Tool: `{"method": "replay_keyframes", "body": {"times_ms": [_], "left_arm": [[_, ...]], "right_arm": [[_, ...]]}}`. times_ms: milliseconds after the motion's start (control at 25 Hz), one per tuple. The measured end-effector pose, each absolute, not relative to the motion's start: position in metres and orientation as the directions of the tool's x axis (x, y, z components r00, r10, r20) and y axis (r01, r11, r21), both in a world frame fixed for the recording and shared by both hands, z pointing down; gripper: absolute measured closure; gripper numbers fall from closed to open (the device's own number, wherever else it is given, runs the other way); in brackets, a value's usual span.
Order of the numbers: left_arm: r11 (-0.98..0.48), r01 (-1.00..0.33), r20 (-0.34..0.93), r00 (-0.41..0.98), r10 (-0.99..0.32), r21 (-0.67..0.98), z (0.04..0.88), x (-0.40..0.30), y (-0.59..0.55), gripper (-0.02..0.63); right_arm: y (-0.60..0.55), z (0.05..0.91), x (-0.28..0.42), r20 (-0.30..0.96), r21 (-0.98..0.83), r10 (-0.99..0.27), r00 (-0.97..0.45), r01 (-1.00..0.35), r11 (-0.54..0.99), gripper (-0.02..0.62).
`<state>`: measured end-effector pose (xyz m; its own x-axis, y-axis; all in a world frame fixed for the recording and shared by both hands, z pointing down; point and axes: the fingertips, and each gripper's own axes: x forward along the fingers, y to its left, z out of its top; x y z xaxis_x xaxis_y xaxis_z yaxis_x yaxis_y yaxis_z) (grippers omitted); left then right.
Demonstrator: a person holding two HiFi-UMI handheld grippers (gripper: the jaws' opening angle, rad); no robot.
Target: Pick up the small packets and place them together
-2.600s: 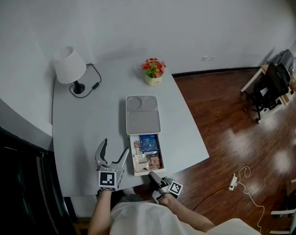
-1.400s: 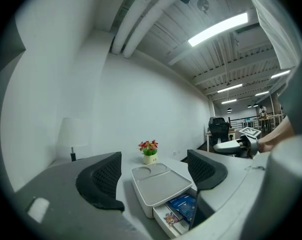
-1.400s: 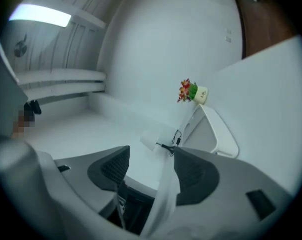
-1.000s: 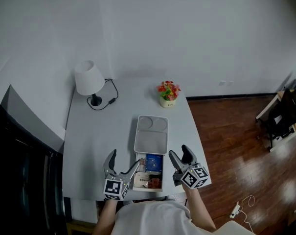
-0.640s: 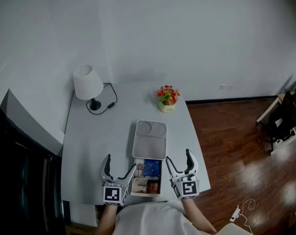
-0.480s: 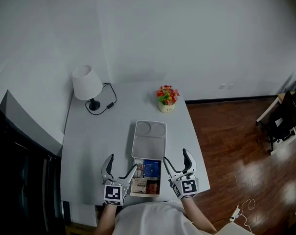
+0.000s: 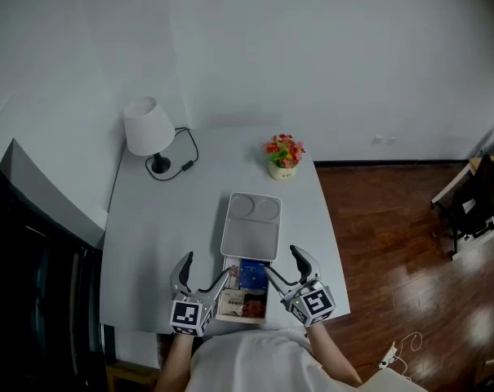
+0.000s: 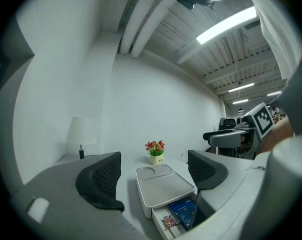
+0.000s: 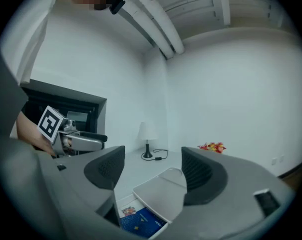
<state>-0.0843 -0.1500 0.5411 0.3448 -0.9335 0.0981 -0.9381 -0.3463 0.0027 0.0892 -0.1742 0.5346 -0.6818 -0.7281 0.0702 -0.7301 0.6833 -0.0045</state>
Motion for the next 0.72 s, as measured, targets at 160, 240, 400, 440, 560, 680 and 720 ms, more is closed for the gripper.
{"method": "replay_keyframes", "body": {"times_ms": [160,240,400,440,560,680,720], "left_arm": [[-0.336,-0.942,0.095,0.335,-0.938,0.003,0.541,-0.089,-0.146,0.193],[-0.329,-0.944,0.097,0.327,-0.940,-0.001,0.542,-0.092,-0.144,0.193],[-0.304,-0.953,0.101,0.302,-0.948,-0.006,0.542,-0.098,-0.136,0.195],[-0.297,-0.955,0.102,0.295,-0.950,-0.005,0.542,-0.100,-0.134,0.198],[-0.278,-0.961,0.108,0.276,-0.955,-0.007,0.543,-0.104,-0.126,0.202],[-0.252,-0.968,0.114,0.250,-0.962,-0.005,0.543,-0.113,-0.118,0.202],[-0.242,-0.970,0.116,0.240,-0.964,-0.004,0.544,-0.116,-0.115,0.202]], "right_arm": [[-0.171,0.547,0.085,0.104,-0.015,-0.672,-0.734,-0.676,0.736,0.244],[-0.170,0.554,0.081,0.133,-0.018,-0.634,-0.762,-0.641,0.767,0.244],[-0.165,0.574,0.066,0.227,-0.029,-0.504,-0.833,-0.524,0.852,0.245],[-0.164,0.580,0.061,0.253,-0.038,-0.463,-0.850,-0.486,0.873,0.245],[-0.156,0.600,0.044,0.325,-0.072,-0.330,-0.886,-0.372,0.926,0.245],[-0.146,0.621,0.022,0.410,-0.087,-0.203,-0.889,-0.260,0.962,0.245],[-0.142,0.629,0.014,0.440,-0.093,-0.162,-0.883,-0.224,0.970,0.245]]}}
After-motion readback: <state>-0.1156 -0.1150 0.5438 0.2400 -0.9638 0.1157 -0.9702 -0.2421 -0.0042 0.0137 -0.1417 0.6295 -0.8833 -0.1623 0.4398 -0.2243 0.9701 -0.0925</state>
